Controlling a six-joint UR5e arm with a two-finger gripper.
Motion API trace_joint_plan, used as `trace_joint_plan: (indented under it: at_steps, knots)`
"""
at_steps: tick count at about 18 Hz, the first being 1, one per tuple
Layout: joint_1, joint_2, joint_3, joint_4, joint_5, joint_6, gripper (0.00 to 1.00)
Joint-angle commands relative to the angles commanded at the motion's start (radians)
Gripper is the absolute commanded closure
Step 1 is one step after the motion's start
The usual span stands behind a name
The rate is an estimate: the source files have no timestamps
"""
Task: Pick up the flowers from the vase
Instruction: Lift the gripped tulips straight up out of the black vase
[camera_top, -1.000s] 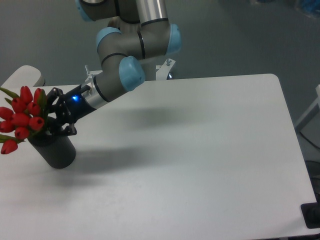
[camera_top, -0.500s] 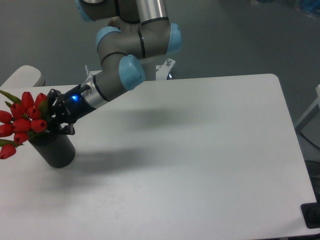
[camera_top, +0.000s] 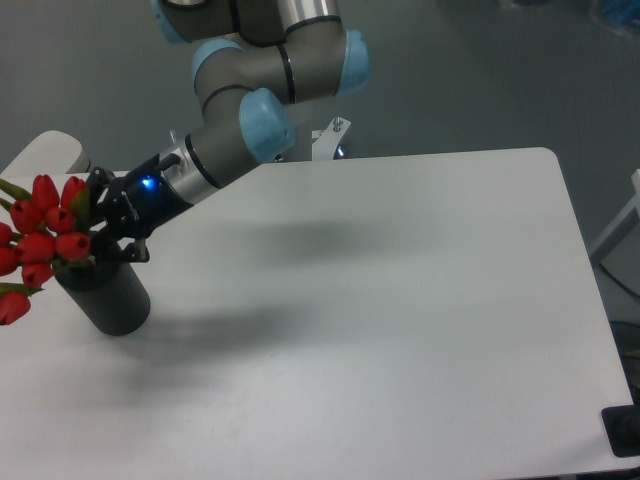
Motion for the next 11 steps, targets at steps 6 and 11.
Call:
trace_joint_plan:
  at_steps: [6, 11]
  knots:
    - [0.005, 0.04, 0.055, 0.0, -0.005, -0.107, 0.67]
    - [0.018, 0.045, 0.129, 0.0, -0.032, -0.169, 0.67]
